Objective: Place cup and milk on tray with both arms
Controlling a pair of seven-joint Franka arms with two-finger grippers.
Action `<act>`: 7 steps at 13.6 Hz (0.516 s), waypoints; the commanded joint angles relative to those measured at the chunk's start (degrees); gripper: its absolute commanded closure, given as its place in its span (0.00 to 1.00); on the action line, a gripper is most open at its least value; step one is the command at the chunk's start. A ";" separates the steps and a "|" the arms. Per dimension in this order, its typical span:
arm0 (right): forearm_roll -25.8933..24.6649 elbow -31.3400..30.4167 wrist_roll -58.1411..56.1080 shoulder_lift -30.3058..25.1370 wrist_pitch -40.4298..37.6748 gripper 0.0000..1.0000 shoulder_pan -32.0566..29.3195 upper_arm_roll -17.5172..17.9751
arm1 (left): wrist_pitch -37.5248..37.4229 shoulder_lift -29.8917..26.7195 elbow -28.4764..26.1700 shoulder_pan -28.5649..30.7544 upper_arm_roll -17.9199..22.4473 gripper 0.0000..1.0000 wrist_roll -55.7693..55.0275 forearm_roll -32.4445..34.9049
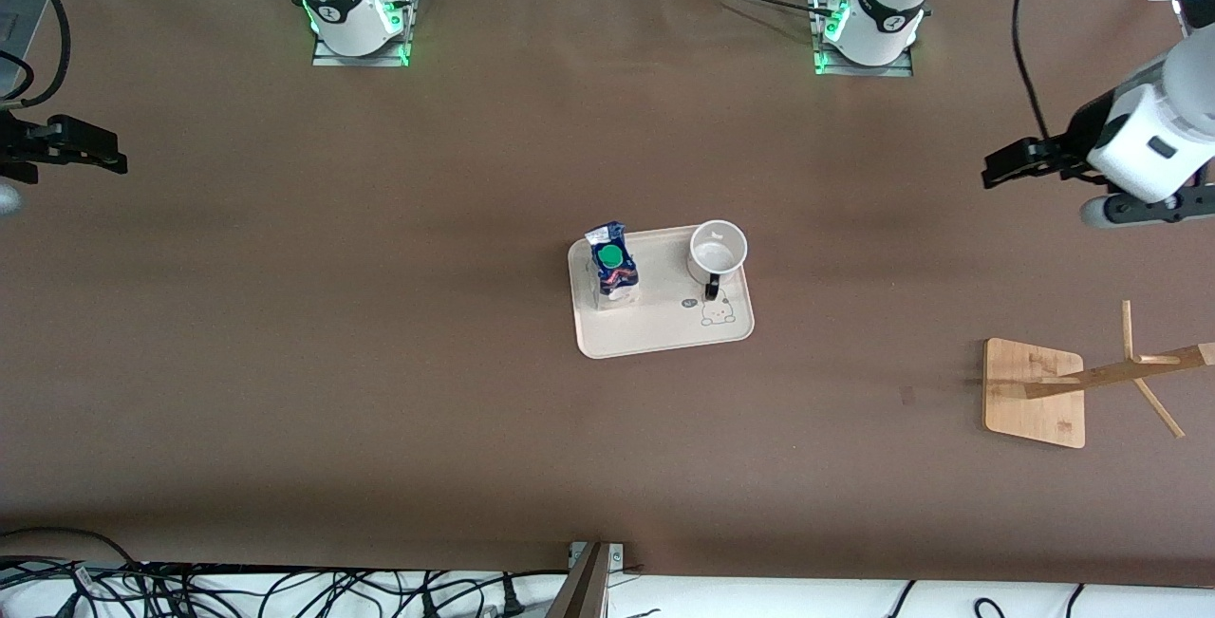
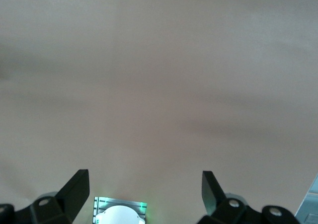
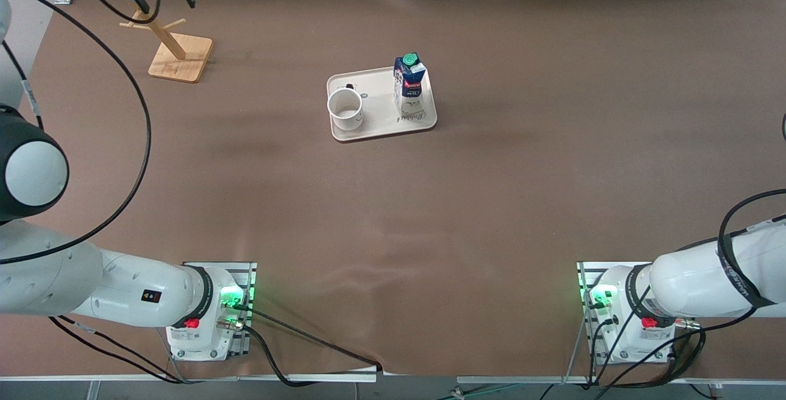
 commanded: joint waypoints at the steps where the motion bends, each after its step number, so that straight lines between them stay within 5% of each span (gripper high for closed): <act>1: -0.99 -1.34 -0.32 -1.35 0.46 0.00 -0.37 0.78 | 2.30 -0.11 -1.46 0.77 -0.96 0.00 3.42 3.56; 7: -0.81 -0.90 -0.50 -1.26 0.46 0.00 -0.38 0.87 | 2.65 -0.45 -1.55 0.95 -0.97 0.00 2.28 3.39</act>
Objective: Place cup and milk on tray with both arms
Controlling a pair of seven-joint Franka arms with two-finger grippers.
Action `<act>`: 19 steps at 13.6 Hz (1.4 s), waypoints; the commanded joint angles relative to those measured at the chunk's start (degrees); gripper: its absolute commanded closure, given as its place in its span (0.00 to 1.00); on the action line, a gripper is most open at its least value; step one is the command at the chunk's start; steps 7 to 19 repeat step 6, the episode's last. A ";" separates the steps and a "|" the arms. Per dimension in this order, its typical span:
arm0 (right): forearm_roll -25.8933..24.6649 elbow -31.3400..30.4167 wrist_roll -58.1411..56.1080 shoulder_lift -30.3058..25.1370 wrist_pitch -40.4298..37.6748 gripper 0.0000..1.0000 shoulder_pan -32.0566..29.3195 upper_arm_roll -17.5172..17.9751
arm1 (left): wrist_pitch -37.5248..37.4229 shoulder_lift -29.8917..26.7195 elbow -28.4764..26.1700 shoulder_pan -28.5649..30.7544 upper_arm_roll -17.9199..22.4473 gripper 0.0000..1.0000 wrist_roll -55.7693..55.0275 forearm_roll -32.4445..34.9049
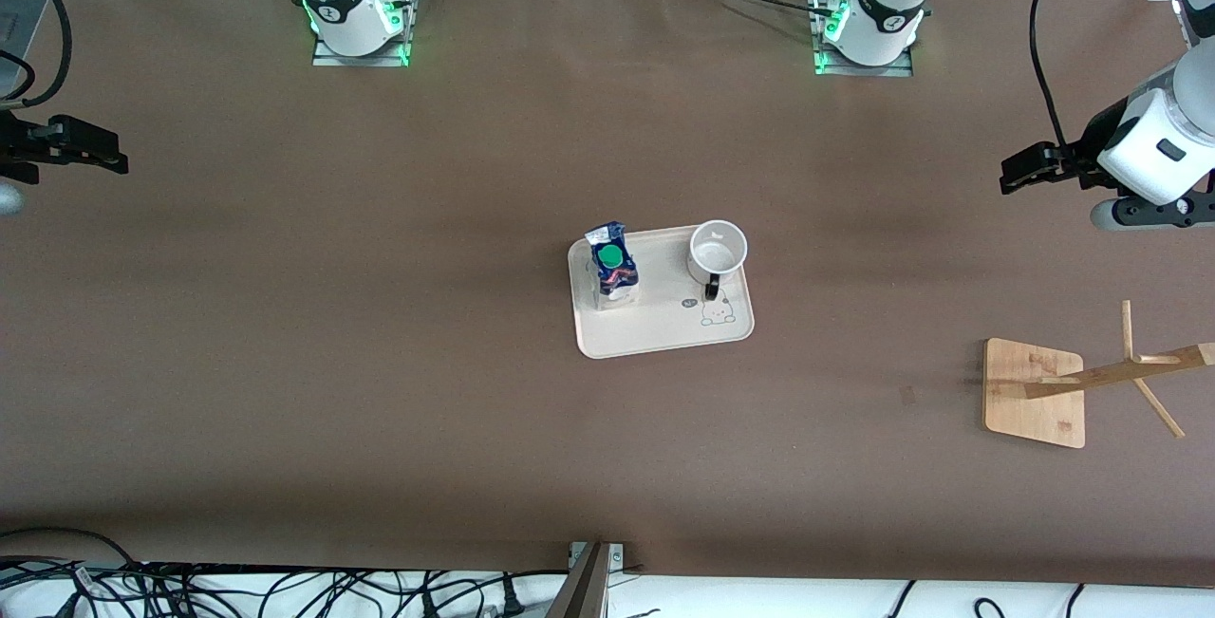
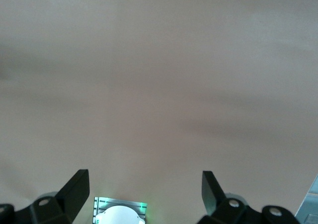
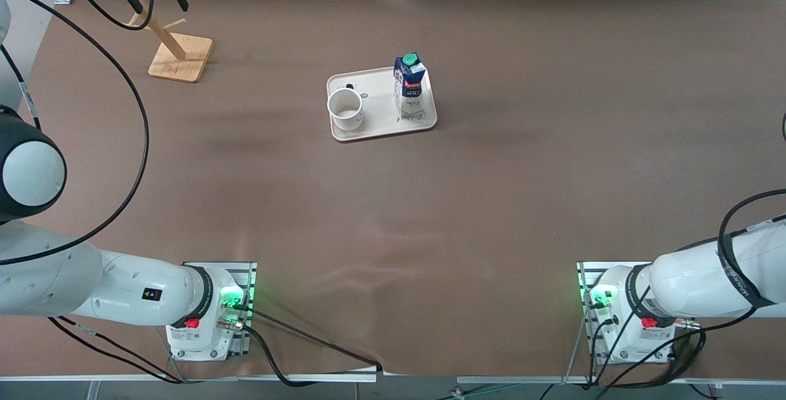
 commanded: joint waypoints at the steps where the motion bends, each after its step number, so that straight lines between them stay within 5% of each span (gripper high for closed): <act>1: -0.81 -0.90 -0.59 -1.25 0.40 0.00 -0.25 0.88 | 0.56 -0.60 -0.32 0.80 -0.17 0.00 0.17 1.21; 19: -0.72 -0.11 -0.32 -0.64 1.89 0.00 -0.25 0.96 | 0.56 -0.60 0.12 0.98 -0.34 0.00 0.26 0.85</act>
